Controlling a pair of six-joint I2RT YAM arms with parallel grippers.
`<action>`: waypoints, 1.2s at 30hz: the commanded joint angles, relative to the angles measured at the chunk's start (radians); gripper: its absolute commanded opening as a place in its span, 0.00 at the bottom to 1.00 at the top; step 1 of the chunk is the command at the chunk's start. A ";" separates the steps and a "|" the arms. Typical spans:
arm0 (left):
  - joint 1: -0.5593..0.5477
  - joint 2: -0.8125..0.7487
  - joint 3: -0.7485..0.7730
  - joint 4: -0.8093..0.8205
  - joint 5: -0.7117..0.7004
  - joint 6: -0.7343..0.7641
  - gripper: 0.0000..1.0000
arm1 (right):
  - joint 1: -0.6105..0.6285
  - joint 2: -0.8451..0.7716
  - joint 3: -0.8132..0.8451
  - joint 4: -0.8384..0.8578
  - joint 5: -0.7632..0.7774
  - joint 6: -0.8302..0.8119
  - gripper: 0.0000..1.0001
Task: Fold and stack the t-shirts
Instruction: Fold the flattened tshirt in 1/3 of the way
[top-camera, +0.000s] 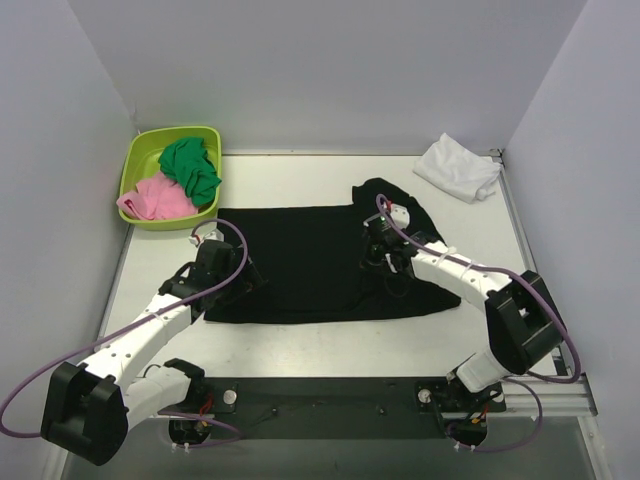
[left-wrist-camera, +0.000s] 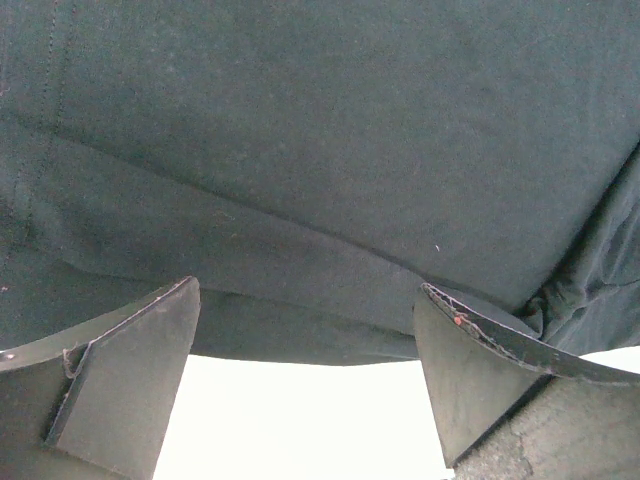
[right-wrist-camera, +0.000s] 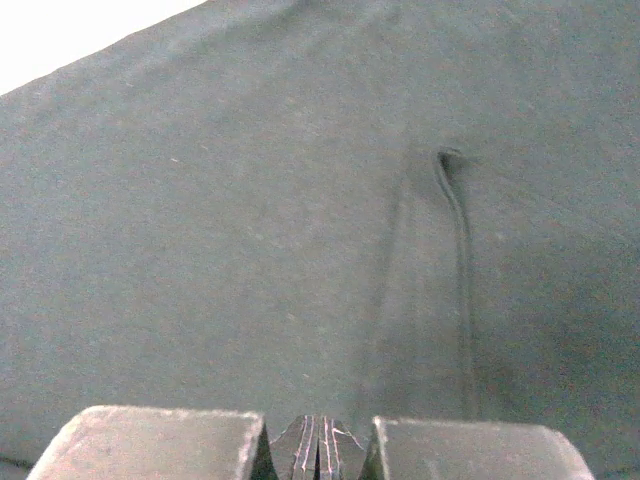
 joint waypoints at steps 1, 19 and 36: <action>0.008 -0.013 0.037 -0.002 0.003 0.018 0.97 | 0.029 0.053 0.095 -0.019 0.006 -0.034 0.00; 0.021 -0.005 0.014 0.017 0.021 0.025 0.97 | 0.072 -0.097 -0.023 -0.076 0.141 -0.060 0.65; 0.021 0.007 0.009 0.029 0.027 0.030 0.97 | 0.063 -0.094 -0.118 -0.045 0.179 -0.023 0.58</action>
